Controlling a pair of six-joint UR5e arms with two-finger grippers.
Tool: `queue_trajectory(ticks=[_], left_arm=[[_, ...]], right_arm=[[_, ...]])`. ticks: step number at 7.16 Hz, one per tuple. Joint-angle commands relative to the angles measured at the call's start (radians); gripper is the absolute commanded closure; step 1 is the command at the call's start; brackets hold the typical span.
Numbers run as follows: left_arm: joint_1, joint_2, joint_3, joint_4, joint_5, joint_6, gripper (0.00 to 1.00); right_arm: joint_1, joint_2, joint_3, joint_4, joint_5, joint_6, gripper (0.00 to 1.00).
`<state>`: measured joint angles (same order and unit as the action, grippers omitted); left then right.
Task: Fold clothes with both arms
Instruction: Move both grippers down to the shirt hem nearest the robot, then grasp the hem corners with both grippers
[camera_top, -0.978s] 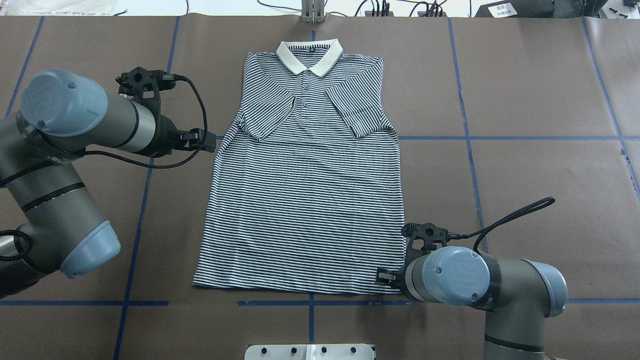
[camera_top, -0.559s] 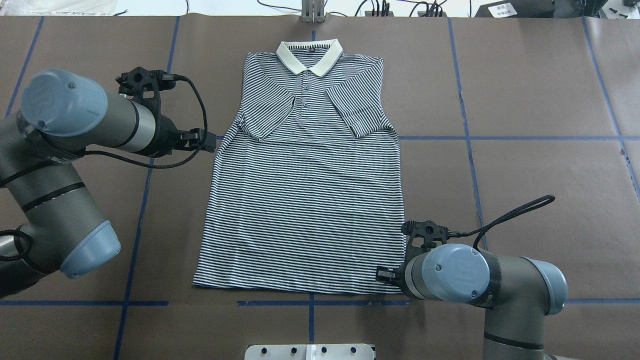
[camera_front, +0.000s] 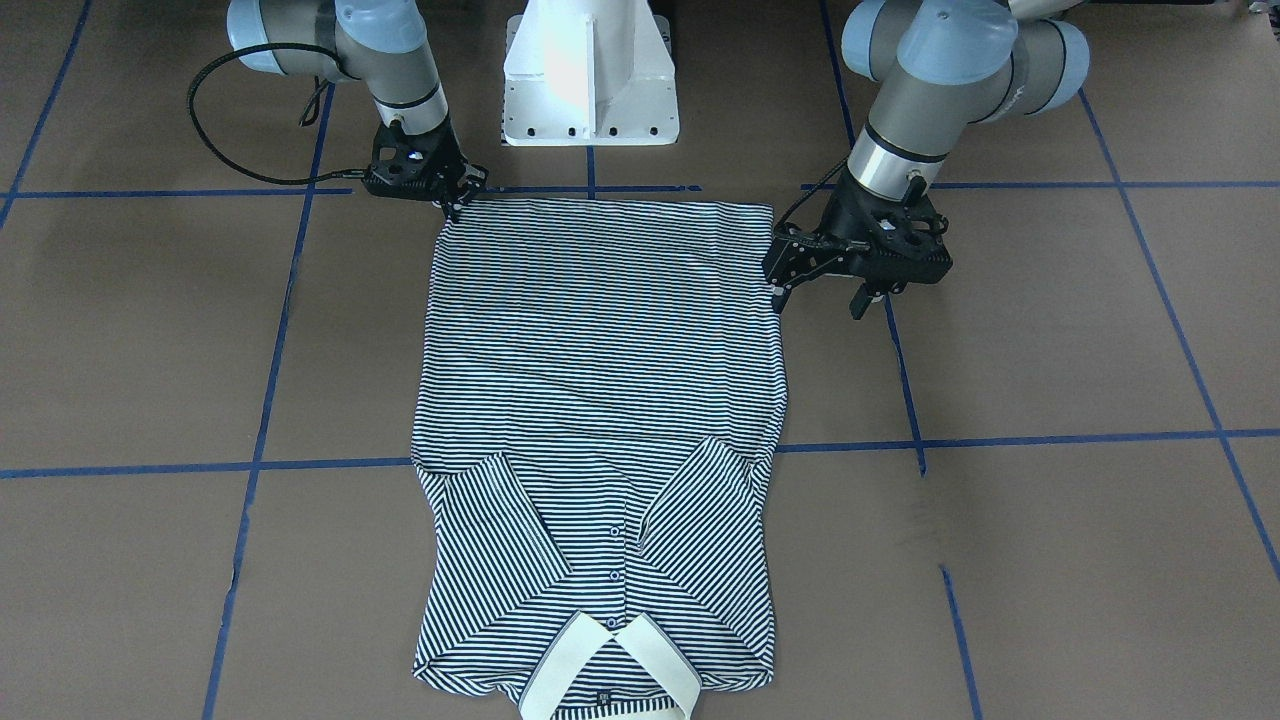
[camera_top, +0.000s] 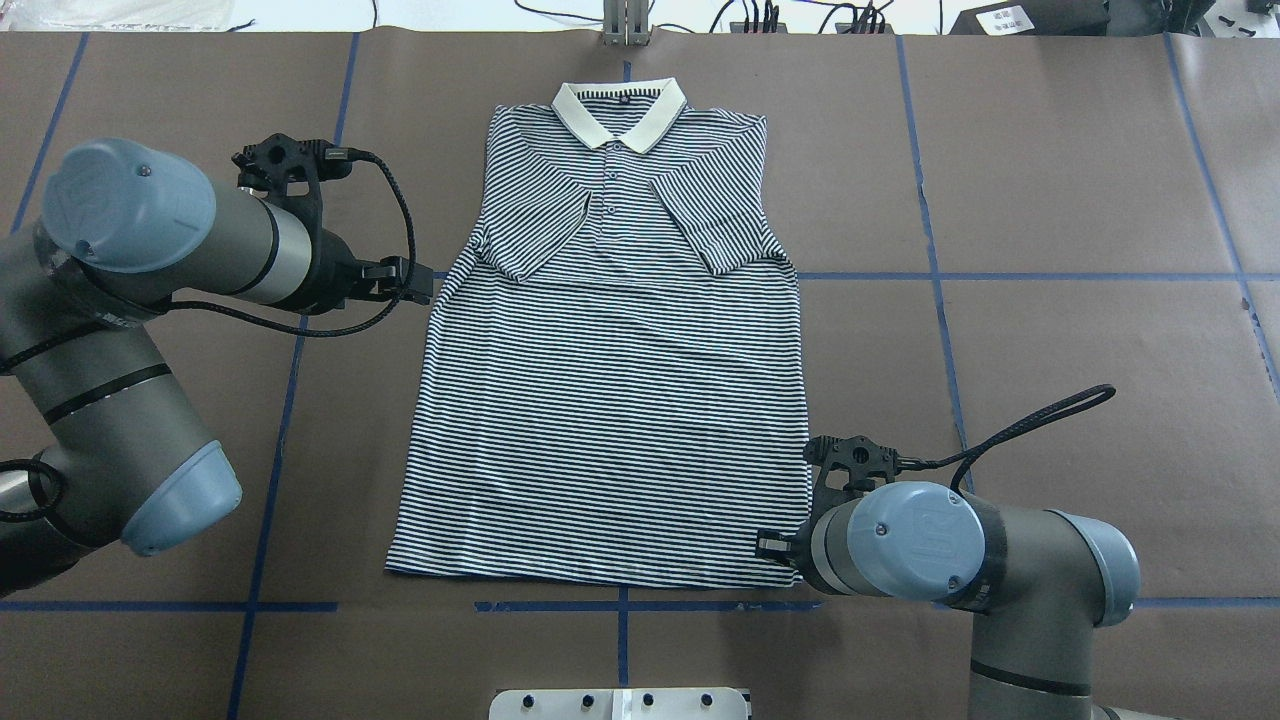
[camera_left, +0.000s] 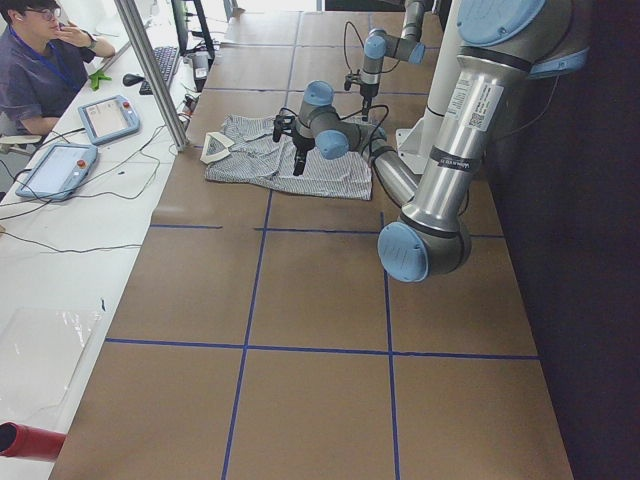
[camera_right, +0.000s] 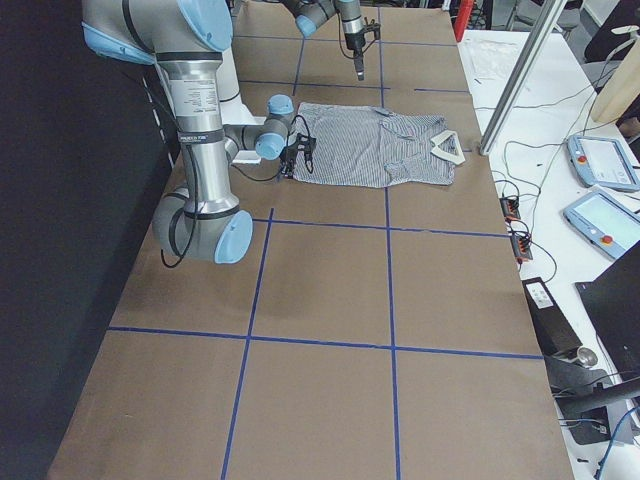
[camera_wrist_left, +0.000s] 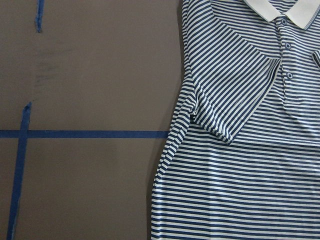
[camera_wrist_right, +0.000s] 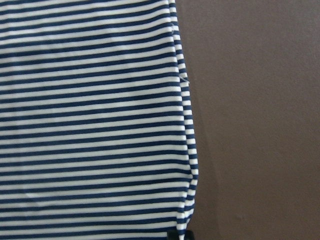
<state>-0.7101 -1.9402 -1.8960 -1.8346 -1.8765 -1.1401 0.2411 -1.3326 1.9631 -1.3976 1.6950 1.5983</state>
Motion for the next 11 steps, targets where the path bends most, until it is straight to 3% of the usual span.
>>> queue_trajectory(ticks=[1,3,4,6,9,11], left_arm=[[0.001,0.0,0.002,0.0,-0.001,-0.01,0.0],[0.08,0.099,-0.055,-0.011,0.011,-0.332,0.0],[0.212,0.178,-0.136,-0.006,0.089,-0.477,0.0],[0.405,0.221,-0.164,0.021,0.215,-0.692,0.02],[0.536,0.185,-0.109,0.094,0.273,-0.768,0.07],[0.534,0.182,-0.098,0.094,0.278,-0.77,0.11]], right_arm=[[0.004,0.001,0.017,-0.001,-0.009,0.003,1.0],[0.024,-0.003,0.06,-0.004,0.0,0.006,1.0],[0.027,-0.002,0.072,-0.003,-0.002,0.003,1.0],[0.032,0.0,0.079,-0.001,0.002,-0.006,1.0],[0.034,0.001,0.083,0.0,0.003,-0.009,1.0],[0.033,0.001,0.083,0.0,0.003,-0.009,1.0]])
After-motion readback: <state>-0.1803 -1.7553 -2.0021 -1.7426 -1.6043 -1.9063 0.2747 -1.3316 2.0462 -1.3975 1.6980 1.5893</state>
